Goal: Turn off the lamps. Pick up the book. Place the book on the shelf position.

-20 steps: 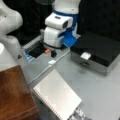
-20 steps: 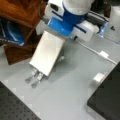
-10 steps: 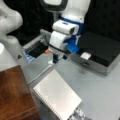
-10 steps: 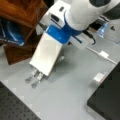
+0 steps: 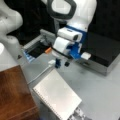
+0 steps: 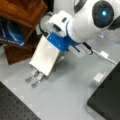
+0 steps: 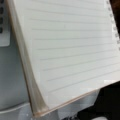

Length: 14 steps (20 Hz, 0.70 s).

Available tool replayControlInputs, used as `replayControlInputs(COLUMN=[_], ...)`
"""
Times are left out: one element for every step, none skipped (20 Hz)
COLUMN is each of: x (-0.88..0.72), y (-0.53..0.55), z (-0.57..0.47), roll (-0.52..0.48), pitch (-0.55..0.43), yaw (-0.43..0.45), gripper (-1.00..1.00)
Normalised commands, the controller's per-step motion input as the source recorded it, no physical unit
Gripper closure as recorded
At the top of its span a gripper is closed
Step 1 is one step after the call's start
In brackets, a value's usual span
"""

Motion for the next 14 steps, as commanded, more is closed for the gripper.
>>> replayControlInputs(x=[-0.02,-0.03,-0.04,-0.05,-0.06,-0.07,-0.09,-0.11,-0.14,-0.15,-0.16,-0.17,-0.16,-0.14], y=[0.12,0.11,0.09,0.07,0.06,0.05,0.04,0.03,0.02,0.02,0.02,0.01,0.01,0.01], z=[-0.34,-0.33,-0.32,-0.30,-0.26,-0.24,-0.22,-0.20,-0.21,-0.21,-0.20,-0.18,-0.16,-0.14], roll=[-0.447,-0.452,-0.449,-0.446,-0.425,-0.439,-0.448,-0.478,-0.472,-0.449,-0.429,-0.408,-0.379,-0.354], pitch=[-0.015,-0.012,-0.011,-0.006,-0.005,0.010,0.026,0.046,0.059,0.053,0.085,0.101,0.091,0.074], yaw=[-0.006,0.010,0.026,0.048,0.053,0.083,0.105,0.147,0.171,0.165,0.170,0.168,0.151,0.138], gripper=[-1.00,-1.00,-1.00,-1.00,-1.00,-1.00,-1.00,-1.00,-1.00,-1.00,-1.00,-1.00,-1.00,-1.00])
